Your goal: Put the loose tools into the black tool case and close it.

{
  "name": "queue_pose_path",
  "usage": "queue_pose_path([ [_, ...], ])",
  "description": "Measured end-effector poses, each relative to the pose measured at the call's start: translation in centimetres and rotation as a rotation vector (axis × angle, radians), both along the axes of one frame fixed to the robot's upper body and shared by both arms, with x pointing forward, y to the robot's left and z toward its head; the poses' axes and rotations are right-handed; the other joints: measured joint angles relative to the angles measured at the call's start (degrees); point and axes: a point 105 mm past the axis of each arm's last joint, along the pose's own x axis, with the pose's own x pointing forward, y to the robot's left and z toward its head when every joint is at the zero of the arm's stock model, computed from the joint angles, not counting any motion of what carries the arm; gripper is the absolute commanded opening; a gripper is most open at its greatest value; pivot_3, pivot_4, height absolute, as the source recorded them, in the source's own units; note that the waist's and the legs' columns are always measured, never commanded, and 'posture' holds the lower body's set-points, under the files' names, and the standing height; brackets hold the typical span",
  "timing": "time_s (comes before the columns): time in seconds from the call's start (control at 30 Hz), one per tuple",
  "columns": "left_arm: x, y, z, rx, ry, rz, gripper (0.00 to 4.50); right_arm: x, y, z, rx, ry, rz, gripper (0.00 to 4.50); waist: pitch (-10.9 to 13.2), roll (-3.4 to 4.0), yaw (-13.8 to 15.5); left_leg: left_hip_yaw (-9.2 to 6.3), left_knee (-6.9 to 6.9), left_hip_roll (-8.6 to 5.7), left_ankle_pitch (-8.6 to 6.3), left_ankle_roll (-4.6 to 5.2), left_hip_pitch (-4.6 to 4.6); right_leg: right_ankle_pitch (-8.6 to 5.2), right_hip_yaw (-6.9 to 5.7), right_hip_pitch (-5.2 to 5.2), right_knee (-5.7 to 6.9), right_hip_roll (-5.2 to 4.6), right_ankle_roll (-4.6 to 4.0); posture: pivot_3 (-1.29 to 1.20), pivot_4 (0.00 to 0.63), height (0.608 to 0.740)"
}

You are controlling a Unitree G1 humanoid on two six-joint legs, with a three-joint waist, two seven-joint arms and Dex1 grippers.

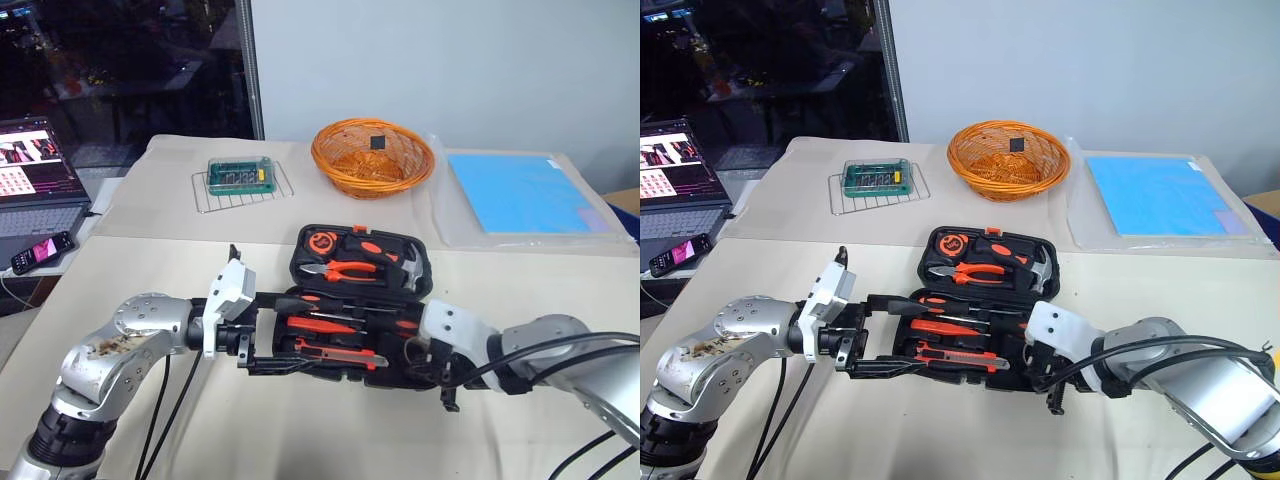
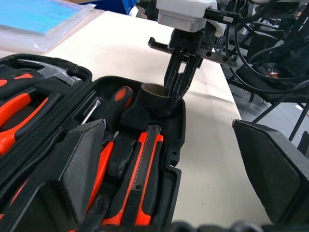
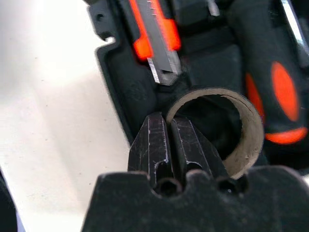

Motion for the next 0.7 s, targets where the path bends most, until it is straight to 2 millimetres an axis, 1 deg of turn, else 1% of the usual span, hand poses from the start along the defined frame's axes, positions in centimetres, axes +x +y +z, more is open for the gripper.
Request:
queue_pose_path([
  [0.2, 0.0, 0.0, 0.0, 0.001, -0.001, 0.004, 4.50, -0.1, -0.1, -0.4, -0.019, 0.021, 0.013, 0.02, 0.00, 0.00, -0.16, 0.00, 0.05, 0.02, 0.00, 0.00, 0.07, -0.01, 0.00, 0.07, 0.02, -0.01, 0.04, 0.00, 0.150, 0.740],
  [0.27, 0.1, 0.0, 0.0, 0.001, -0.003, 0.005, 4.50, -0.1, -0.1, -0.3, -0.027, 0.029, 0.025, 0.73, 0.00, 0.00, -0.15, -0.03, 0.05, 0.02, 0.00, 0.00, 0.06, 0.01, 0.00, 0.06, 0.02, 0.01, 0.00, 0.00, 0.150, 0.740],
  [0.3, 0.1, 0.0, 0.0, 0.002, -0.003, 0.005, 4.50, -0.1, -0.1, -0.3, -0.029, 0.027, 0.027, 0.87, 0.00, 0.00, -0.14, -0.02, 0.05, 0.02, 0.00, 0.00, 0.06, 0.03, 0.00, 0.06, 0.02, 0.01, -0.04, 0.00, 0.150, 0.740],
  [0.33, 0.1, 0.0, 0.0, 0.002, -0.003, 0.006, 4.50, 0.0, -0.2, -0.3, -0.033, 0.024, 0.030, 1.12, 0.00, 0.00, -0.13, -0.02, 0.04, 0.02, 0.00, 0.00, 0.06, 0.05, 0.00, 0.06, 0.02, 0.01, -0.08, 0.00, 0.150, 0.740],
  [0.37, 0.1, 0.0, 0.0, 0.002, -0.005, 0.006, 4.50, 0.2, -0.2, -0.3, -0.035, 0.024, 0.026, 1.58, 0.00, 0.00, -0.13, -0.01, 0.04, 0.02, 0.00, 0.00, 0.06, 0.10, 0.00, 0.06, 0.02, 0.01, -0.15, 0.00, 0.150, 0.740],
  [0.4, 0.1, 0.0, 0.0, 0.001, -0.007, 0.006, 4.50, 0.4, -0.3, -0.3, -0.036, 0.022, 0.021, 1.81, 0.00, 0.00, -0.12, -0.01, 0.04, 0.02, -0.01, 0.01, 0.05, 0.11, 0.00, 0.06, 0.01, 0.01, -0.17, 0.00, 0.150, 0.740],
  [0.47, 0.1, 0.0, 0.0, 0.000, -0.013, 0.007, 4.50, 0.7, -0.5, -0.2, -0.038, 0.015, 0.011, 2.58, 0.00, 0.00, -0.09, -0.02, 0.03, 0.01, -0.02, 0.02, 0.05, 0.09, -0.01, 0.06, 0.01, 0.01, -0.15, 0.00, 0.150, 0.740],
  [0.5, 0.1, 0.1, -0.1, 0.001, -0.013, 0.009, 4.50, 1.0, -0.6, -0.1, -0.038, 0.009, 0.003, 2.84, 0.00, 0.00, -0.09, -0.01, 0.03, 0.01, -0.02, 0.03, 0.04, 0.09, -0.01, 0.06, 0.01, 0.01, -0.13, 0.00, 0.150, 0.740],
  [0.53, 0.1, 0.1, -0.1, 0.001, -0.011, 0.010, 4.50, 1.1, -0.7, -0.1, -0.036, 0.008, -0.002, 3.21, 0.00, 0.00, -0.09, -0.01, 0.03, 0.01, -0.03, 0.03, 0.04, 0.09, -0.01, 0.06, 0.01, 0.01, -0.12, 0.00, 0.150, 0.740],
  [0.7, 0.3, 0.3, -0.4, -0.002, 0.002, 0.034, 4.50, 0.8, -1.1, 0.5, 0.011, 0.041, -0.007, 3.21, 0.00, -0.01, -0.10, -0.01, 0.03, 0.01, -0.04, 0.04, 0.02, 0.13, 0.00, 0.05, 0.01, 0.01, -0.02, 0.00, 0.150, 0.740],
])
